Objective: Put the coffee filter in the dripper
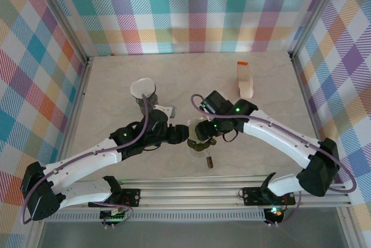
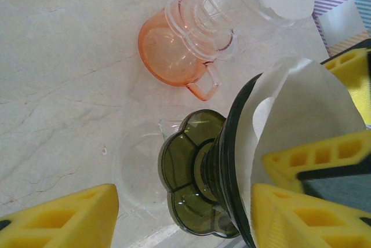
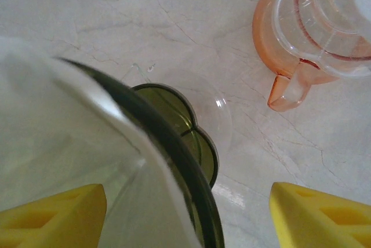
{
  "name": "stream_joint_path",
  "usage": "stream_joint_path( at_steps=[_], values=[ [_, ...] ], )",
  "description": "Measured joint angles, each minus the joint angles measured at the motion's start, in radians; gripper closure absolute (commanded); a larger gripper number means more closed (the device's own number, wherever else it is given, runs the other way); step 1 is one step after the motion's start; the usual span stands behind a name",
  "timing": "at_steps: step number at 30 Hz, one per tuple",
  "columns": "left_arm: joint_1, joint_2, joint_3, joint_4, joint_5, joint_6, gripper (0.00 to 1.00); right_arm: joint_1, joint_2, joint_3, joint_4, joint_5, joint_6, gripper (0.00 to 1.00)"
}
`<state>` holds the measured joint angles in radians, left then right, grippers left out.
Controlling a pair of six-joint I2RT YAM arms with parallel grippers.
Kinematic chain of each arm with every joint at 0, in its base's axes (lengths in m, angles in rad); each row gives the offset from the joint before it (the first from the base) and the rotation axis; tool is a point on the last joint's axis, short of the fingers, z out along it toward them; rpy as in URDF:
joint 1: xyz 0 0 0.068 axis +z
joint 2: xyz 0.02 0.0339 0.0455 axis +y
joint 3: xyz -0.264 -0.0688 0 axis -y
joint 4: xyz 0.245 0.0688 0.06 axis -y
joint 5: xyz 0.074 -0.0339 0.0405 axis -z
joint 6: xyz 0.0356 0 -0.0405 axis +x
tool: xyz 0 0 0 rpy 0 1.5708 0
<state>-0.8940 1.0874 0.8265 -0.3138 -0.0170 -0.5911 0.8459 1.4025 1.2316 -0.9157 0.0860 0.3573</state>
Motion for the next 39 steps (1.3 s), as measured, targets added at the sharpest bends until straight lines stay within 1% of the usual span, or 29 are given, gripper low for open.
stream_joint_path(
  at_steps=[14, 23, 25, 28, 31, 39],
  values=[
    [0.000, 0.004, -0.002, 0.003, 0.000, 0.000, 0.36, 0.000, 0.117, 0.023, -0.002, 0.018, -0.031, 0.26],
    [0.000, 0.005, -0.006, 0.006, 0.001, -0.001, 0.29, 0.000, 0.120, 0.023, -0.001, 0.018, -0.034, 0.26],
    [0.000, 0.005, -0.006, 0.006, 0.001, -0.002, 0.31, 0.000, 0.120, 0.023, -0.001, 0.018, -0.034, 0.26],
    [0.000, 0.006, -0.006, 0.007, 0.001, -0.009, 0.39, 0.000, 0.120, 0.023, 0.000, 0.018, -0.034, 0.26],
    [0.000, 0.010, -0.006, 0.016, 0.006, -0.016, 0.43, 0.000, 0.118, 0.023, 0.000, 0.018, -0.034, 0.26],
    [0.000, 0.016, -0.006, 0.023, 0.008, -0.016, 0.44, 0.000, 0.067, 0.023, 0.003, 0.029, -0.033, 0.25]
  ],
)
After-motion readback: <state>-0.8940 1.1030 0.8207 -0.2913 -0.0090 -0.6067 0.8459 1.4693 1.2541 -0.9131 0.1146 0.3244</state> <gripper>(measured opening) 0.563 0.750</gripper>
